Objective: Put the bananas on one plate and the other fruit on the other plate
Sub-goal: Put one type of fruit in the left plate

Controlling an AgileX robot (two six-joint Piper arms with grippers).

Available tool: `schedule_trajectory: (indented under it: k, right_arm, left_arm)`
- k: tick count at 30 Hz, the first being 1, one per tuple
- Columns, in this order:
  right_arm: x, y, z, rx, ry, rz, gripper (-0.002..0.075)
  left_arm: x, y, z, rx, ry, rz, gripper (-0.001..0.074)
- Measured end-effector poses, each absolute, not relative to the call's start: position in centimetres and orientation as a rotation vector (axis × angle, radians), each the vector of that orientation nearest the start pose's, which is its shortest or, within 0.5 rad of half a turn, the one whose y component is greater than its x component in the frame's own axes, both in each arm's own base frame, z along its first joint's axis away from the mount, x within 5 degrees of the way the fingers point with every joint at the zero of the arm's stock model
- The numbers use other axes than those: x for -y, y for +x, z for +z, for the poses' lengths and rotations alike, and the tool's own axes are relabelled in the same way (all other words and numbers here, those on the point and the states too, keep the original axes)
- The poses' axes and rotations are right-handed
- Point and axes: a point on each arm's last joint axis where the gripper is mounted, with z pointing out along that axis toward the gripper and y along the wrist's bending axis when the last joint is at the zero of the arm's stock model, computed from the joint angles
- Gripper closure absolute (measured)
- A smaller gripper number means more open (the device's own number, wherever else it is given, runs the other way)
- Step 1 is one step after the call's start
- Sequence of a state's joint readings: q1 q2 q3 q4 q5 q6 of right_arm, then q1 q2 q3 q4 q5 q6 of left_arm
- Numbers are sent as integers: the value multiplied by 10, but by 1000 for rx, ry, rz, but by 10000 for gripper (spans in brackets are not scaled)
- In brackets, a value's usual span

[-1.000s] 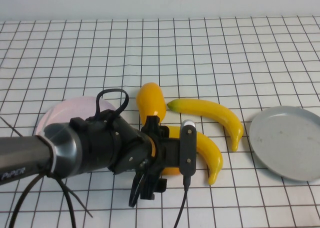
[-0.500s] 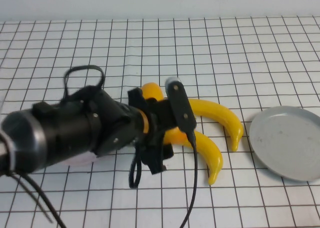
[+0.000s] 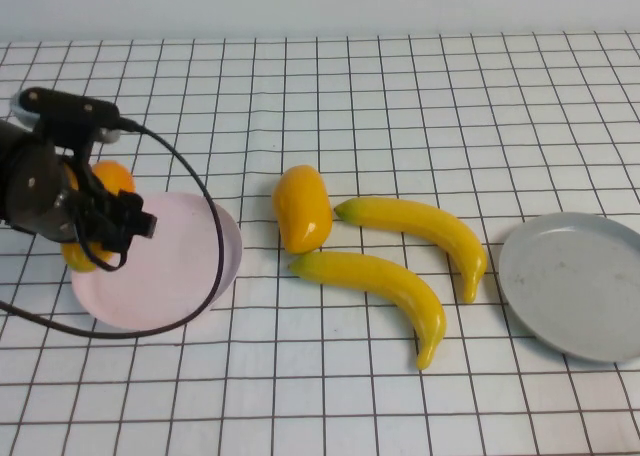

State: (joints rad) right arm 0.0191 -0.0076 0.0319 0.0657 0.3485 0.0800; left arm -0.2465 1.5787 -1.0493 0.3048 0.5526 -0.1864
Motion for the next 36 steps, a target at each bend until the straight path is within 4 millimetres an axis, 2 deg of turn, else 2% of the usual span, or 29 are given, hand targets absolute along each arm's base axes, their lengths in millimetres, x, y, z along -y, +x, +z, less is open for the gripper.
schedule_trajectory:
  k: [8, 13, 16, 20, 24, 28, 32, 36]
  right_arm:
    - [-3, 53, 172, -1855, 98, 133, 741]
    - [-3, 53, 172, -1855, 98, 133, 741]
    - [-3, 53, 172, -1855, 98, 133, 741]
    - [-3, 53, 172, -1855, 98, 133, 741]
    - [-3, 53, 172, -1855, 98, 133, 741]
    - [-3, 53, 172, -1855, 98, 133, 741]
    - [-3, 53, 172, -1855, 98, 133, 741]
    - [-3, 53, 172, -1855, 98, 133, 741]
  left_arm:
    - [63, 329, 198, -2699, 371, 173, 244]
    - [66, 332, 189, -2723, 367, 126, 244]
    - [69, 335, 191, -2710, 391, 90, 192]
    - [72, 342, 203, -2681, 389, 72, 76]
    - [76, 352, 227, -2685, 334, 26, 67]
    - [86, 361, 259, -2679, 263, -92, 66]
    - [109, 368, 289, -2577, 285, -188, 66]
    - [142, 373, 296, -2478, 347, -249, 66]
